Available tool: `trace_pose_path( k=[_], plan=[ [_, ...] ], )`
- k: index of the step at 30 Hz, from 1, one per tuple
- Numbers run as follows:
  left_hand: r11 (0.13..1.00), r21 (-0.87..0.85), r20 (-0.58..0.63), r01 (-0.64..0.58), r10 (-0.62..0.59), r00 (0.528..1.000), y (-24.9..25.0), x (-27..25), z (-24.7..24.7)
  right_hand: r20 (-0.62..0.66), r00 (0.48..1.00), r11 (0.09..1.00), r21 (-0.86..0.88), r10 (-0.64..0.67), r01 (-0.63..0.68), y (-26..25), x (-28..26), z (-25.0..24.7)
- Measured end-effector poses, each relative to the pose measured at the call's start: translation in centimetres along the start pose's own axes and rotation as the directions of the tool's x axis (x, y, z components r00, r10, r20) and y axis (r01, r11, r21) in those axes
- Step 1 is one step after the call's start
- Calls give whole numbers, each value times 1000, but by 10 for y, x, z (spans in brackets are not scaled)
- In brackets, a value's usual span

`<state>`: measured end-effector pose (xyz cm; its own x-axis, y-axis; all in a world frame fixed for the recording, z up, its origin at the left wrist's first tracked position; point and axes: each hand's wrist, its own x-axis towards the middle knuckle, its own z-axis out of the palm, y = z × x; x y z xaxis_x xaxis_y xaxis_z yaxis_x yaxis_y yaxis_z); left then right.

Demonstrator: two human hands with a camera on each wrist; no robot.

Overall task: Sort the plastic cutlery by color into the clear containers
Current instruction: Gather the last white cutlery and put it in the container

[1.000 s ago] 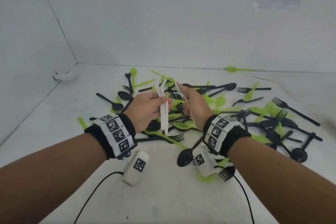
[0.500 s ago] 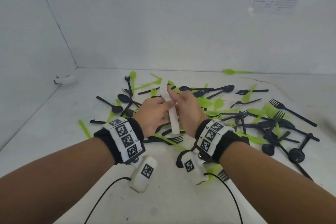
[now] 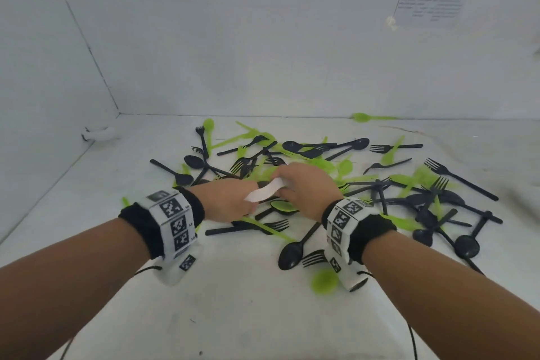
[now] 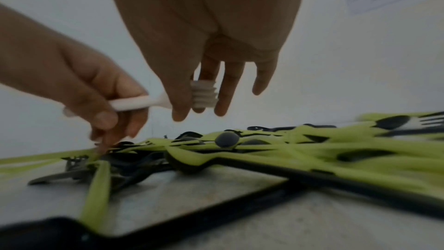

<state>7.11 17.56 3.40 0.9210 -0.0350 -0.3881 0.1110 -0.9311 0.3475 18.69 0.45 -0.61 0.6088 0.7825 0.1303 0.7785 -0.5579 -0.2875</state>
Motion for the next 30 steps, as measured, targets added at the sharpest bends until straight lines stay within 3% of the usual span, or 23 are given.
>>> trace_pose_path(
  k=[2,5,8,12,15,24,30],
  plan=[
    [989,145,-21,11,-8,1000,-7,2,7,92,993,997,-1,73,-74,7,-5,-4],
    [985,173,-15,8,-5,1000,-9,9,15,148,983,994,5,107,-108,10,-8,-8],
    [990,142,-45,-14,20,999,-6,17,14,127,984,989,52,128,-135,18,-8,-12],
    [985,150,-176,-90,116,977,5,26,1,69,991,991,67,113,-118,38,-14,-22],
    [978,76,-163,-192,202,966,30,38,-10,32,987,986,58,157,-159,61,-27,-39],
    [928,101,-126,-359,370,920,164,115,-7,-100,928,933,0,359,-361,187,-107,-94],
    [911,113,-138,-396,409,902,280,179,12,-151,902,914,43,405,-404,295,-163,-134]
  ],
)
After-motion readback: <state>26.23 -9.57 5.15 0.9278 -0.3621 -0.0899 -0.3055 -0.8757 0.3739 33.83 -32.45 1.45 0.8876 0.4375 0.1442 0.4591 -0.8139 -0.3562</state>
